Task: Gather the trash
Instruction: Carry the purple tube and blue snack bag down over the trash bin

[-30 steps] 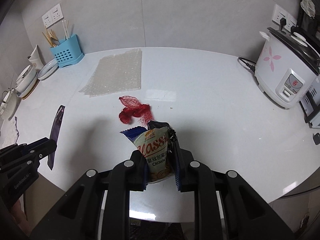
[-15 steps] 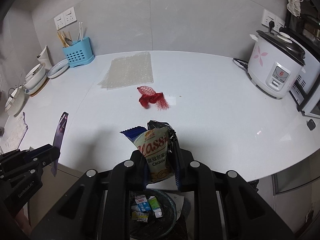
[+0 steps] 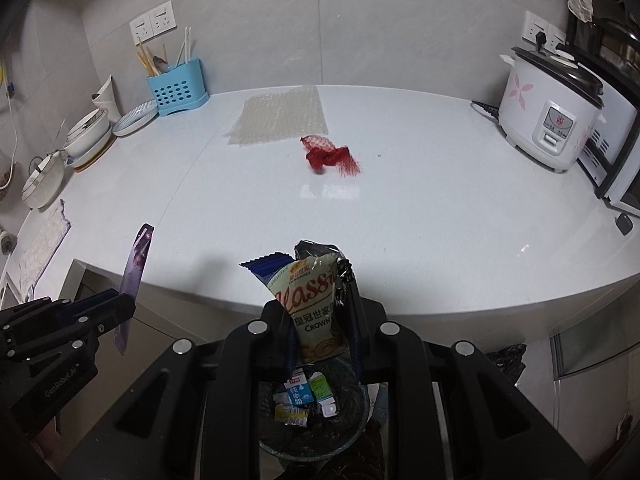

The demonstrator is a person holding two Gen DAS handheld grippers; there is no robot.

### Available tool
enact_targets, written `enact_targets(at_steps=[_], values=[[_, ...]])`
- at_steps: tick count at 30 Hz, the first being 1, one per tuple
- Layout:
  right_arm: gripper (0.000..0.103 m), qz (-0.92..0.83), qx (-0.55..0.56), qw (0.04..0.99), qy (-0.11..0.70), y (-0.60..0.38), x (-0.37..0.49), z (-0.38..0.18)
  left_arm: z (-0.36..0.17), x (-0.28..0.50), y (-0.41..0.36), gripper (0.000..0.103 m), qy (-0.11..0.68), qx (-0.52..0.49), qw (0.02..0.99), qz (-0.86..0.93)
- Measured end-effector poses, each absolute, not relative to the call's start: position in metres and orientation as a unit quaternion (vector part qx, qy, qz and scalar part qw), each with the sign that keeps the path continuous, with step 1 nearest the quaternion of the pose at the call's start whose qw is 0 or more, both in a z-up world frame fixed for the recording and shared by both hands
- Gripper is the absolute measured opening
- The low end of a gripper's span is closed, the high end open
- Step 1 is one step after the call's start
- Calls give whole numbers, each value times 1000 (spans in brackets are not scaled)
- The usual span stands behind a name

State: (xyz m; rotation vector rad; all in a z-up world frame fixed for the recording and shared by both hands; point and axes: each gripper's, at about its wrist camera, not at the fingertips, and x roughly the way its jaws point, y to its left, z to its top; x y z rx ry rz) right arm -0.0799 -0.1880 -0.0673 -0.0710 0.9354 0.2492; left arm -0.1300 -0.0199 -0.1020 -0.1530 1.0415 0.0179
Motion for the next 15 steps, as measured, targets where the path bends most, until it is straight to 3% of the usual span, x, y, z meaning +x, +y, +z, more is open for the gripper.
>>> enact_targets(at_steps=[15], values=[[19,120,-32,868,480,-196,-110,-109,-144,-157,-33,16,516,-73,854,-12]])
